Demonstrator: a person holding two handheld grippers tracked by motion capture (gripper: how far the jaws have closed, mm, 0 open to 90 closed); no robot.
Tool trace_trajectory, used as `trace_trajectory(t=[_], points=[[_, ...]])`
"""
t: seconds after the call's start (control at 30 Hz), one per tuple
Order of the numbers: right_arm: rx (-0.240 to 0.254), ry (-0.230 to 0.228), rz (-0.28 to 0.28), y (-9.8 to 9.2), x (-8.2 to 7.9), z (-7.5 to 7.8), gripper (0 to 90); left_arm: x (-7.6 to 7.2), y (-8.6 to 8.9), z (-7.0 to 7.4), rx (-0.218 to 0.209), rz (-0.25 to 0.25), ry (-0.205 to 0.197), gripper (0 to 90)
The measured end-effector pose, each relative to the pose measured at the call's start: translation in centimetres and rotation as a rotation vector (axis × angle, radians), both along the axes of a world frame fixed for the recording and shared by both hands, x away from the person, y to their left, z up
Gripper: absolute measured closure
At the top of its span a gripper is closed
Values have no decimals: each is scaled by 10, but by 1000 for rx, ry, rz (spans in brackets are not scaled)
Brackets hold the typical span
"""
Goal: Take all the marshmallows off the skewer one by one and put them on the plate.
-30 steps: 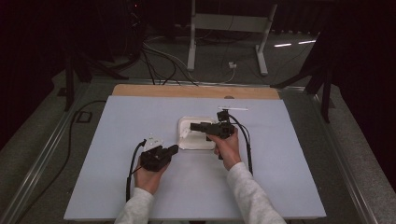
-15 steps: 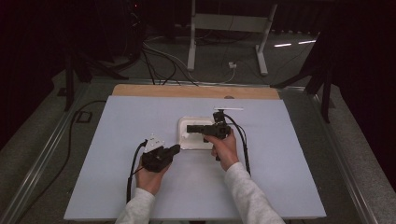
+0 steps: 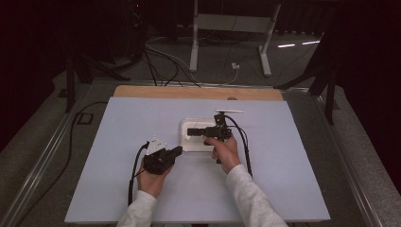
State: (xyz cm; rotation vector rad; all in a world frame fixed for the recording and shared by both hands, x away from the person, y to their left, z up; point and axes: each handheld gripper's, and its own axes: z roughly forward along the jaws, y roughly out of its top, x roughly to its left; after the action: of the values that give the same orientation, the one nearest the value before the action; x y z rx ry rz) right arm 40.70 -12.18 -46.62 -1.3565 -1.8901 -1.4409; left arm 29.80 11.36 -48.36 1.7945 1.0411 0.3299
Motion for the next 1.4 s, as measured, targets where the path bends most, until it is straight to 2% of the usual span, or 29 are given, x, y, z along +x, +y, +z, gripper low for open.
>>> trace_trajectory(t=[0.23, 0.43, 0.9, 1.03, 1.33, 1.4], points=[[12, 4, -19, -4, -1, 4, 802, -1, 0, 1, 8, -17, -10, 900], [1, -35, -44, -5, -3, 9, 820, -2, 1, 2, 20, -20, -19, 900], [6, -51, -85, -11, -1, 12, 828, -3, 2, 3, 35, -33, -32, 900], [-5, -71, -97, -13, -2, 15, 829, -4, 2, 4, 46, -41, -36, 900], [-14, -75, -112, -15, 0, 15, 836, -6, 6, 2, 55, -49, -34, 900], [-4, -64, -119, -17, 2, 14, 841, -8, 6, 3, 59, -50, -35, 900]])
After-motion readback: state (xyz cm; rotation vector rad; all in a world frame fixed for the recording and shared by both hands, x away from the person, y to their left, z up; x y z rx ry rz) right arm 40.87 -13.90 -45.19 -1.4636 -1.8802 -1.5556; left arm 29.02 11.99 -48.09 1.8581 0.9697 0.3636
